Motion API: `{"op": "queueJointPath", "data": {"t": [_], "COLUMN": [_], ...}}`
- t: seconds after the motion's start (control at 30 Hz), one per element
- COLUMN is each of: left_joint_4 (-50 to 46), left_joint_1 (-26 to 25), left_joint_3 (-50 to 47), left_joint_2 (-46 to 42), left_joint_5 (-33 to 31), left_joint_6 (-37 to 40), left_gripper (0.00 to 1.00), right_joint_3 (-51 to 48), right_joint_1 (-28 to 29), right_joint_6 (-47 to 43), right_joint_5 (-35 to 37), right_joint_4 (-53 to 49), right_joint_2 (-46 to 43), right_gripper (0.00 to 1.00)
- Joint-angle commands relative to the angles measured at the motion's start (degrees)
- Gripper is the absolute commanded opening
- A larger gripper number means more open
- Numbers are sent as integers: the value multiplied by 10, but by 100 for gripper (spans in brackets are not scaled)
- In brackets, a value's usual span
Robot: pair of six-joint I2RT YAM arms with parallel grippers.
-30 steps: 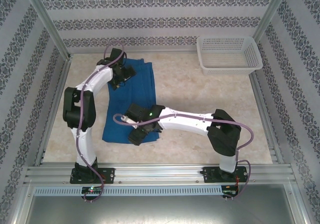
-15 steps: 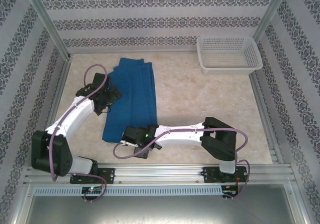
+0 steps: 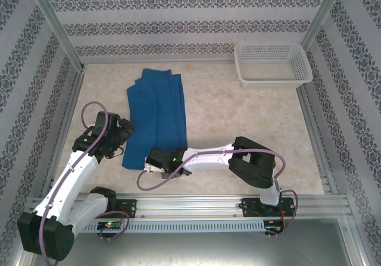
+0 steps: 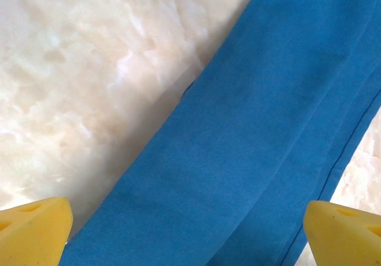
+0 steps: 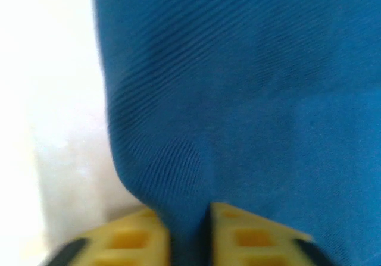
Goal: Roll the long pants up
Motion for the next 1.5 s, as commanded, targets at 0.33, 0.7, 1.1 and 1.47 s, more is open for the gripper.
{"op": "queueJointPath", "data": {"t": [0.33,0.7,1.1,1.47], "left_joint_4": [22,-56,-138,-196], "left_joint_1": [-11,-69,-178,-213], "left_joint_3": [-4,24,11,0], "left_joint_2": [-3,-17,-68,-119], "left_joint_5": [26,16,-3,-180], "left_joint_6": [-7,-87,-244,-355], "left_gripper": [100,85,100,100], "right_joint_3": [134,270,290,331], "right_joint_1": [-22,-84,-113,-160], "right_joint_6": [69,70,68,82], "right_joint_5": [-151,-240,-255,-304], "right_joint_4": [-196,-295,-281,-303], "right_joint_2": [-44,16,71,58], "right_gripper": [0,0,0,0]}}
